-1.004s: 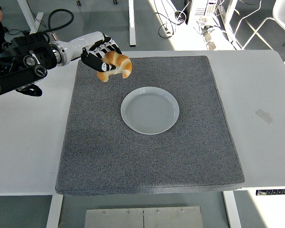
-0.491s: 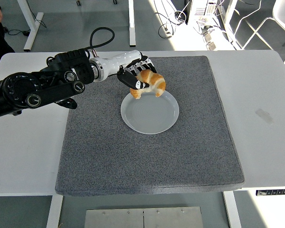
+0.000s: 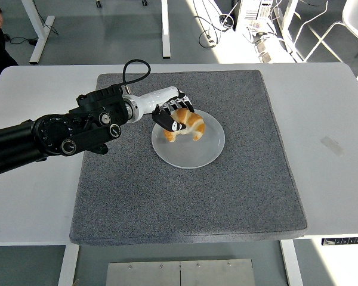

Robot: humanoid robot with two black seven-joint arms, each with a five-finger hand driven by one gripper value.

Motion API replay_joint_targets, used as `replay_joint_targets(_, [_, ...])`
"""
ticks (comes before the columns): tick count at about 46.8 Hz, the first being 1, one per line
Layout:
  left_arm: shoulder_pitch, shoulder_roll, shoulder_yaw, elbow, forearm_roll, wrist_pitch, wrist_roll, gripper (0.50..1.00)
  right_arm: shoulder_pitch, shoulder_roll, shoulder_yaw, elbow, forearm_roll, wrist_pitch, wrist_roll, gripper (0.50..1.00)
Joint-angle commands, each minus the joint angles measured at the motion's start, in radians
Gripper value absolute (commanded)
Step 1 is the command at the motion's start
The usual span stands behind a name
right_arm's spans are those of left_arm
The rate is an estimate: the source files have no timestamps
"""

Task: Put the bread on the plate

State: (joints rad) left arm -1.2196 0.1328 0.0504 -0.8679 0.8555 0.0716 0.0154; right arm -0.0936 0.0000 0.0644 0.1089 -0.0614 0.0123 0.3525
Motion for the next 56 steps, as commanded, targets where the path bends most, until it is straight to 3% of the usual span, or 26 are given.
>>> replay_joint_targets(1, [0.008,-0.009,0.0,0.009,0.002,-0.001,0.001,0.525,0.0,0.0,0.0,0.0,0.0,0.0,-0.001,1.0])
replay_joint_targets(9, [0.018,-0.021,0.0,0.027,0.028,-0.001,0.0,0.528,0.0,0.0,0.0,0.0,0.0,0.0,0.0,1.0])
replay_joint_targets(13, [0.023,-0.022,0.0,0.033,0.028,-0.001,0.001,0.558,0.0,0.0,0.0,0.0,0.0,0.0,-0.001,1.0])
replay_joint_targets(15, [0.023,-0.022,0.0,0.033,0.027,-0.001,0.003,0.607,0.0,0.0,0.0,0.0,0.0,0.0,-0.001,1.0])
replay_joint_targets(19, [0.022,-0.022,-0.006,0.033,0.014,-0.001,0.003,0.757,0.0,0.0,0.0,0.0,0.0,0.0,-0.001,1.0])
replay_joint_targets(26, [0.025,-0.021,-0.012,0.033,0.007,-0.001,0.001,0.84,0.0,0.0,0.0,0.0,0.0,0.0,-0.001,1.0])
replay_joint_targets(40, [0.022,-0.013,-0.021,0.032,0.005,-0.001,0.003,0.864,0.0,0.0,0.0,0.0,0.0,0.0,-0.001,1.0])
replay_joint_targets(52, [0.025,0.028,-0.179,0.032,-0.085,0.002,-0.012,0.863,0.0,0.0,0.0,0.0,0.0,0.0,-0.001,1.0])
replay_joint_targets(56, [0.026,0.034,-0.225,0.032,-0.171,0.033,-0.044,0.863,0.0,0.0,0.0,0.0,0.0,0.0,0.0,1.0])
